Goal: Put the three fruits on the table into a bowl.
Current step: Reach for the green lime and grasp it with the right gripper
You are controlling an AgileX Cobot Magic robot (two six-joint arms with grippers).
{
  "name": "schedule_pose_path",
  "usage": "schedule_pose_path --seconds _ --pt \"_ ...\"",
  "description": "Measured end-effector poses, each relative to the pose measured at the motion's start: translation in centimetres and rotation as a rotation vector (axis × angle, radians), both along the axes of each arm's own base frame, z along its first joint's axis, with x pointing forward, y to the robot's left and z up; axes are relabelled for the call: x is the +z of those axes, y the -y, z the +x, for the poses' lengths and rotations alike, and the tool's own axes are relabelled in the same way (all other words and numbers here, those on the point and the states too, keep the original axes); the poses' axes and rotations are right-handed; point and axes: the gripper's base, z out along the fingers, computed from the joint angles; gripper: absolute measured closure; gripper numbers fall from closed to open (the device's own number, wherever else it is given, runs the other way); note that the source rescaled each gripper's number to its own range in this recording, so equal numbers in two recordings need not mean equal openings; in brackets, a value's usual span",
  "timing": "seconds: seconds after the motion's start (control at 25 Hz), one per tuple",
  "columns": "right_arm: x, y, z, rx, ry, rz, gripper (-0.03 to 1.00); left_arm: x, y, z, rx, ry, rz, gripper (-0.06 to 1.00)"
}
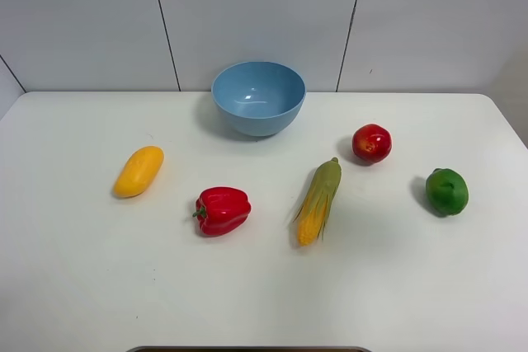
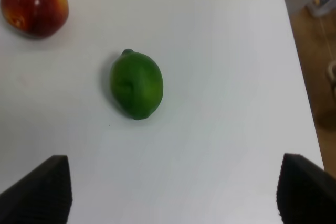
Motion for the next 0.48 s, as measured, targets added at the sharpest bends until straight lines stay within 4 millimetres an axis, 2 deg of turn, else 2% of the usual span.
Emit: schedule_pose_path --seconds 0.28,0.48 --pt "-2.1 0.2 6.4 0.044 -0.193 -0.022 0.58 0.0 0.0 0.0 0.0 0.0 0.0 -0.06" --pt "-4.2 0.8 10.0 0.055 -0.299 -0.023 0.58 0.0 0.0 0.0 0.0 0.0 0.0 -0.06"
